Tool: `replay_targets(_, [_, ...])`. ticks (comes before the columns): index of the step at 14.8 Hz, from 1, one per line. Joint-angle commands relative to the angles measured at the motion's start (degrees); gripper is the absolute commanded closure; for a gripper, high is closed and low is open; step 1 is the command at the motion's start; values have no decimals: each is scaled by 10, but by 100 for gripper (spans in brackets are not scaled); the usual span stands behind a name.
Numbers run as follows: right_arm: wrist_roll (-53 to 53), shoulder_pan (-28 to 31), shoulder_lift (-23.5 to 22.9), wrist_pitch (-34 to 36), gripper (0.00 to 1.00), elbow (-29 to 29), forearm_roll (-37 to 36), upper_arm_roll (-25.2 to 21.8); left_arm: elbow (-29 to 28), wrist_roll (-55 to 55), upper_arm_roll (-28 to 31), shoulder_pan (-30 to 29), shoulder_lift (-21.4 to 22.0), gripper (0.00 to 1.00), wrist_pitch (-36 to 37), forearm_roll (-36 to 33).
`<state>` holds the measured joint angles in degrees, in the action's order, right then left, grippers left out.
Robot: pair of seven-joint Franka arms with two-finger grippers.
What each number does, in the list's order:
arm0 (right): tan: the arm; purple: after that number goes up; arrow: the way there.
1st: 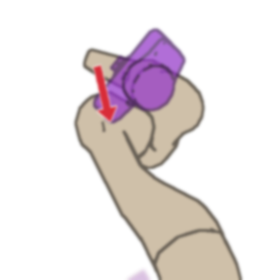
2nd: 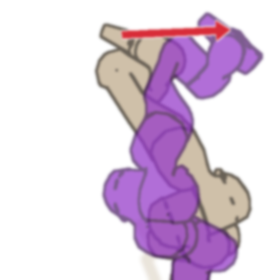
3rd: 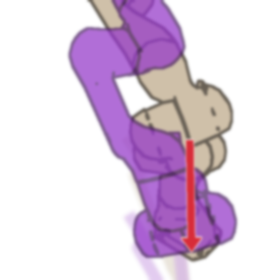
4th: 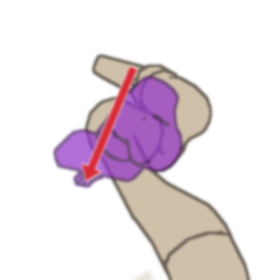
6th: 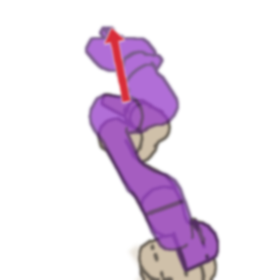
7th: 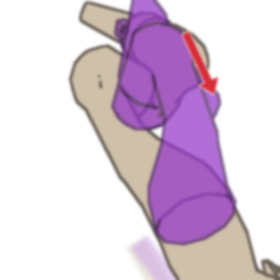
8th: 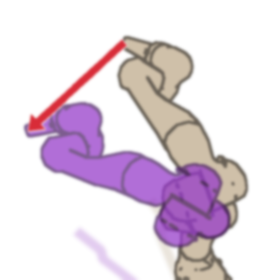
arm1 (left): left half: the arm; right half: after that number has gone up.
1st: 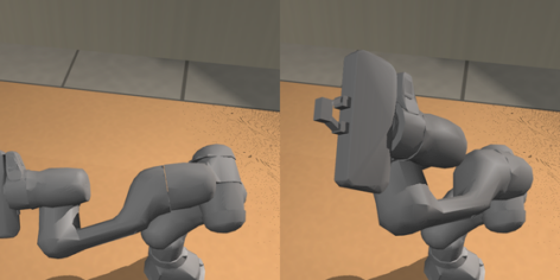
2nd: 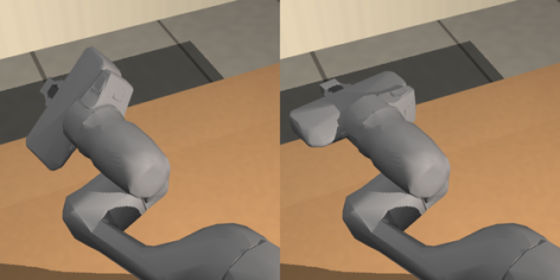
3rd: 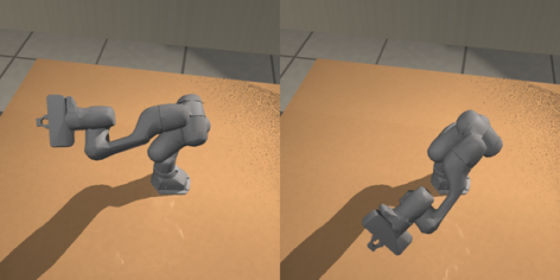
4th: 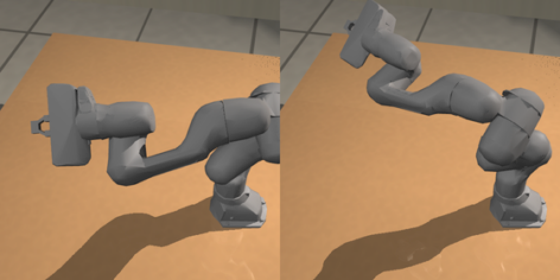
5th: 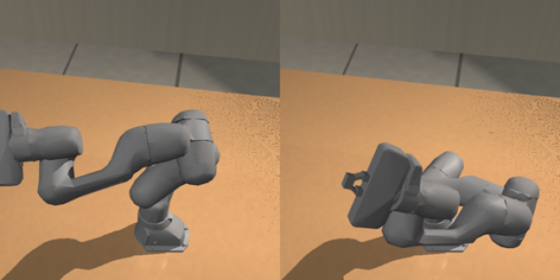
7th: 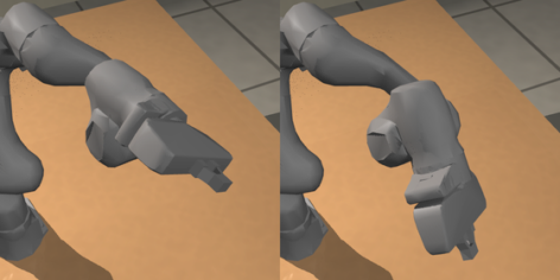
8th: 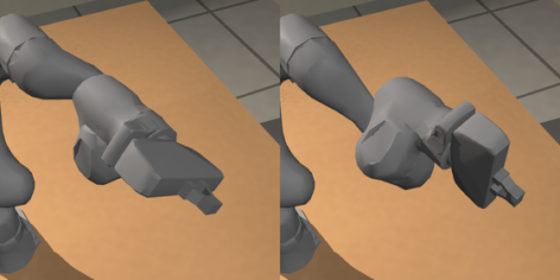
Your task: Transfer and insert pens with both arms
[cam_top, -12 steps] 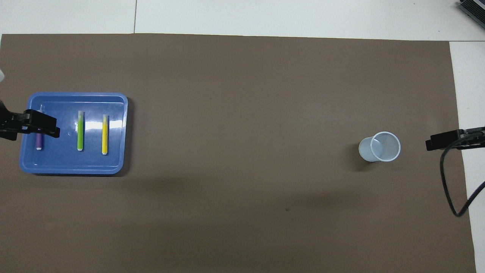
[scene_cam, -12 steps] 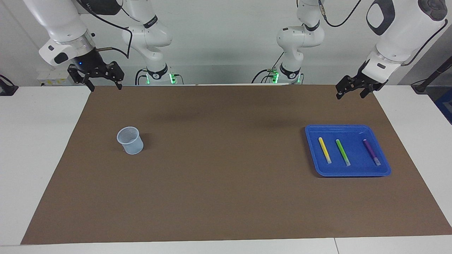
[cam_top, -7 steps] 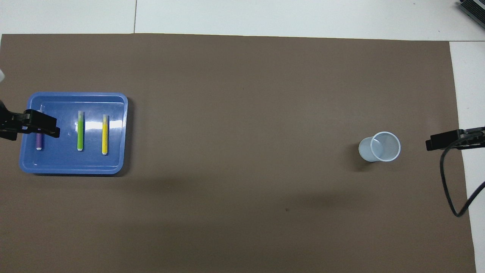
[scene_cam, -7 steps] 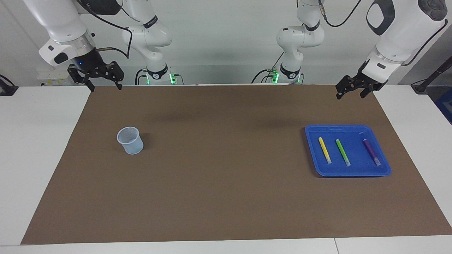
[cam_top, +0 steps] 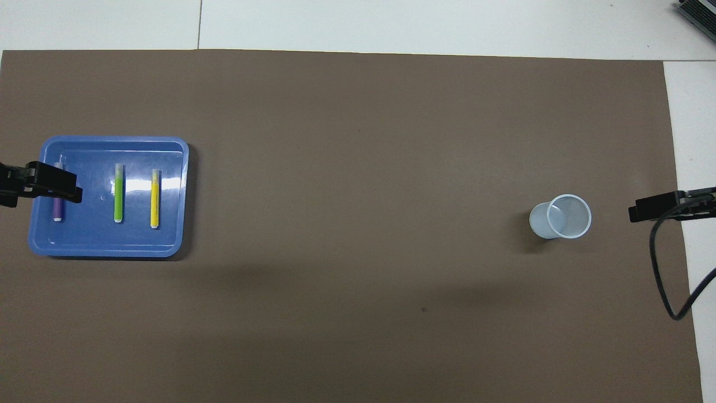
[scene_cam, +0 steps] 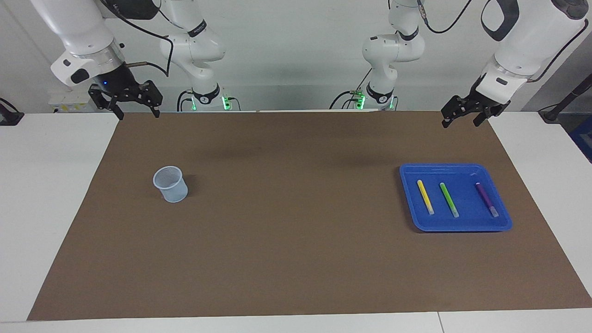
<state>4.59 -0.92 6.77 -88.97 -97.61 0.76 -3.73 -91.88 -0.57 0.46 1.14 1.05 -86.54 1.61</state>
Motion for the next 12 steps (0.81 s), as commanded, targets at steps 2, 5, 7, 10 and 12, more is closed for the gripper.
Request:
replay_targets(2, [-13,-6,-4,14,0,13,-9,-5,-10,-6,2,1,11,0,4,-9])
replay_targets(5, [-13,-5,-4,14,0,13,-8,-4,-11,-6,3,0,11,0,6,-9])
replay_targets(7, [-13,-3,-4,14,0,12,-8,-4,-11,-7,5,0,11,0,3,-9])
replay_targets(10, [-13,0,-3,14,0,12,-8,-4,-98,-81,4,-8,45,0,-110,-9])
replay_targets(12, [-13,0,-3,14,0,12,-8,-4,-135,-81,3,-7,47,0,-164,-10])
